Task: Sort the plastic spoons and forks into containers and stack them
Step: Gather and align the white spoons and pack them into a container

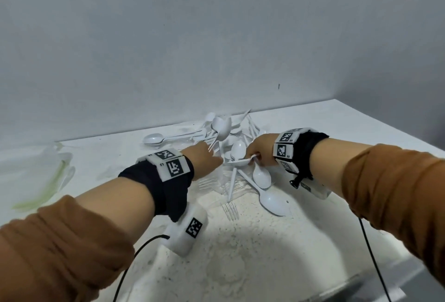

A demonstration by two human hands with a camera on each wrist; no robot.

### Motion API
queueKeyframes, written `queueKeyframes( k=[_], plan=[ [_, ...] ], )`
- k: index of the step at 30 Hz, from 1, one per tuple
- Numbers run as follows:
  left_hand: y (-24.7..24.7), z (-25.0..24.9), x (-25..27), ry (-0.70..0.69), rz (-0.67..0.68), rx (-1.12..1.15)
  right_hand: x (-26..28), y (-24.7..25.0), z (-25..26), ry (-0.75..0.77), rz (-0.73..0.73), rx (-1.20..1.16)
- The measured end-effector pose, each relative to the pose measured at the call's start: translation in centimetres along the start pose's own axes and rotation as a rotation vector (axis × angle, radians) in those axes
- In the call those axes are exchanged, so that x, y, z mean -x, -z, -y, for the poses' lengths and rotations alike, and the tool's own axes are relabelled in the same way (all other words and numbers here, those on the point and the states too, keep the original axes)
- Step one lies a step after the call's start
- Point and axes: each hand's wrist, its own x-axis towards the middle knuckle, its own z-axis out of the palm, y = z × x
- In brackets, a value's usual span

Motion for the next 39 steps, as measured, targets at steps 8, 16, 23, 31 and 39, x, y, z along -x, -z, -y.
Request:
queueKeyframes(
  k=[8, 16, 23, 31, 39],
  plan=[
    [-1.7, -1.2, -0.5, 0.049, -0.023, 0.114, 0.7, 0.6, -2.7, 0.038, -0.232, -0.221],
    [-3.3, -3.6, -0.7, 0.147, -0.052, -0.076, 1.5, 1.3, -5.8, 0.107, -0.342, -0.402],
    [-4.0, -4.8, -0.4, 0.215, -0.066, -0.182, 0.9, 0.6, -5.8, 0.264, -0.297, -0.287],
    [-2.4, -4.5, 0.6, 0.286, -0.182, 0.081, 0.6, 0.3, -6.0, 0.385, -0.285, -0.424],
    [-2.8, -3.2, 2.5, 0.242, -0.367, 0.368, -0.2, -1.0, -2.3, 0.549, -0.112, -0.072]
  ],
)
